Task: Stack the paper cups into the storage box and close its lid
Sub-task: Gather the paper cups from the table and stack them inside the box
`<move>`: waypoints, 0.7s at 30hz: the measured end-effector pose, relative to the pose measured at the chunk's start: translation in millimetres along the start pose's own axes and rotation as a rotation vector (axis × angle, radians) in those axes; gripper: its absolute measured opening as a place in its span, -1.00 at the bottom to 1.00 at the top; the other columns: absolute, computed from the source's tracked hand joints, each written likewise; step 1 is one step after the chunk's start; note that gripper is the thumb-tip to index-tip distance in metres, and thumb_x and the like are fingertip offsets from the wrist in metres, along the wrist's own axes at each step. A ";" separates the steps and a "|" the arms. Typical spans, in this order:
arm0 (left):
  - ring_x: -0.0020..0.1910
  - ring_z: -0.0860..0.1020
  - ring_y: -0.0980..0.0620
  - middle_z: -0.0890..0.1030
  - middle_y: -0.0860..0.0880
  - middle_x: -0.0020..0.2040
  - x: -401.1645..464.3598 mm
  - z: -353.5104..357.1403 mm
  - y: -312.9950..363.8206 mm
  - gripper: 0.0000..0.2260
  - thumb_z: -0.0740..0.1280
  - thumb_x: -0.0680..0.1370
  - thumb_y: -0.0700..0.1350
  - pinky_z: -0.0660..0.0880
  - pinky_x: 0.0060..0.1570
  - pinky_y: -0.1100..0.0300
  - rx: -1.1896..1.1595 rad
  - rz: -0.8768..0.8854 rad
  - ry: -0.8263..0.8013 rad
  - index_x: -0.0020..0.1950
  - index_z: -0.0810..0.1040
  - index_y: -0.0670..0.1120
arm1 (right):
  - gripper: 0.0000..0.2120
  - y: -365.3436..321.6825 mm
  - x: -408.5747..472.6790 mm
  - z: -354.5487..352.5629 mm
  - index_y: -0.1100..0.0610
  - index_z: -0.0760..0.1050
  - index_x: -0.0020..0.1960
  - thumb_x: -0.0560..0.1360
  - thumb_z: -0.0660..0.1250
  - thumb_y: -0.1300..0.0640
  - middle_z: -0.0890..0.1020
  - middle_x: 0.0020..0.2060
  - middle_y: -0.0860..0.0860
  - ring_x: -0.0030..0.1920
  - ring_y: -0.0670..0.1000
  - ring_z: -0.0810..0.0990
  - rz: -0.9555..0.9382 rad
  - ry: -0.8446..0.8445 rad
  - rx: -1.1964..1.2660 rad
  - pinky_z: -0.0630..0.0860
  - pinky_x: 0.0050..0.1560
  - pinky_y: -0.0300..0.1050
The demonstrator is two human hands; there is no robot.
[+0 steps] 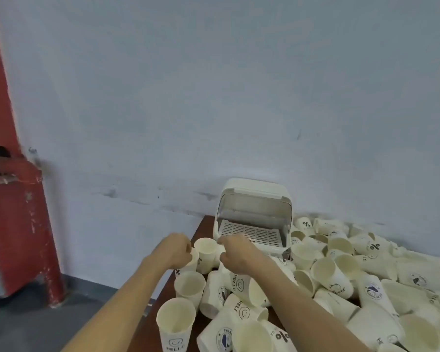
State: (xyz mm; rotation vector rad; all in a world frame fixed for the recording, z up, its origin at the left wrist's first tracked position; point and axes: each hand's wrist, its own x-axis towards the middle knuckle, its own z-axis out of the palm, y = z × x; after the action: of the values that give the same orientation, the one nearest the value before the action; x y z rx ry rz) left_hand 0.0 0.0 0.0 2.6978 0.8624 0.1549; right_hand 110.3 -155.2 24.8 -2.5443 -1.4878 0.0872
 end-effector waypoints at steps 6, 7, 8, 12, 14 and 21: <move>0.17 0.52 -0.07 0.48 -0.09 0.27 8.3 20.9 -27.6 -0.65 0.29 0.54 -0.20 0.50 0.14 0.14 0.103 -0.085 -0.128 0.33 0.48 -0.03 | -0.56 -6.4 35.0 26.1 0.12 0.40 0.37 0.49 0.19 0.25 0.52 0.22 0.18 0.19 0.21 0.50 0.059 -0.069 -0.113 0.41 0.24 0.10; 0.16 0.53 -0.07 0.49 -0.08 0.27 9.4 23.2 -30.6 -0.65 0.29 0.54 -0.19 0.50 0.15 0.12 0.109 -0.086 -0.127 0.33 0.48 -0.03 | -0.56 -6.7 40.8 30.6 0.12 0.41 0.36 0.49 0.20 0.23 0.52 0.21 0.17 0.18 0.20 0.50 0.063 -0.082 -0.130 0.40 0.24 0.10; 0.15 0.53 -0.07 0.50 -0.08 0.26 10.5 26.0 -33.0 -0.66 0.29 0.54 -0.19 0.50 0.15 0.10 0.110 -0.083 -0.117 0.31 0.49 -0.03 | -0.57 -6.4 46.0 35.8 0.12 0.41 0.36 0.48 0.21 0.21 0.53 0.19 0.16 0.18 0.20 0.50 0.061 -0.081 -0.146 0.38 0.23 0.11; 0.10 0.55 -0.06 0.54 -0.08 0.20 13.0 34.2 -39.1 -0.71 0.27 0.55 -0.17 0.52 0.08 0.11 0.136 -0.076 -0.085 0.27 0.49 -0.07 | -0.69 -7.0 63.5 54.1 0.15 0.49 0.20 0.47 0.23 0.25 0.58 0.09 0.12 0.14 0.17 0.52 0.058 -0.071 -0.186 0.33 0.24 0.13; 0.07 0.55 -0.06 0.55 -0.09 0.17 14.2 37.1 -40.3 -0.74 0.25 0.56 -0.16 0.52 0.03 0.13 0.142 -0.065 -0.059 0.25 0.50 -0.08 | -0.73 -7.2 69.9 59.3 0.17 0.49 0.15 0.46 0.24 0.26 0.57 0.08 0.13 0.15 0.17 0.52 0.058 -0.087 -0.197 0.33 0.23 0.12; -0.06 0.57 -0.06 0.61 -0.09 0.03 18.2 33.3 -42.5 -0.79 0.25 0.55 -0.12 0.53 -0.09 0.12 0.122 -0.016 0.003 0.15 0.58 -0.07 | -0.75 -6.5 78.6 70.6 0.21 0.50 0.09 0.46 0.19 0.35 0.57 0.05 0.15 0.09 0.19 0.55 0.070 -0.024 -0.192 0.38 0.17 0.08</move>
State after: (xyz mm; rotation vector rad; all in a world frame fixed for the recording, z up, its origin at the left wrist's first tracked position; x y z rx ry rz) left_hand -2.1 35.0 -44.9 2.8029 0.9219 0.1063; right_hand 133.1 -74.2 -39.4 -2.7556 -1.4817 -0.0169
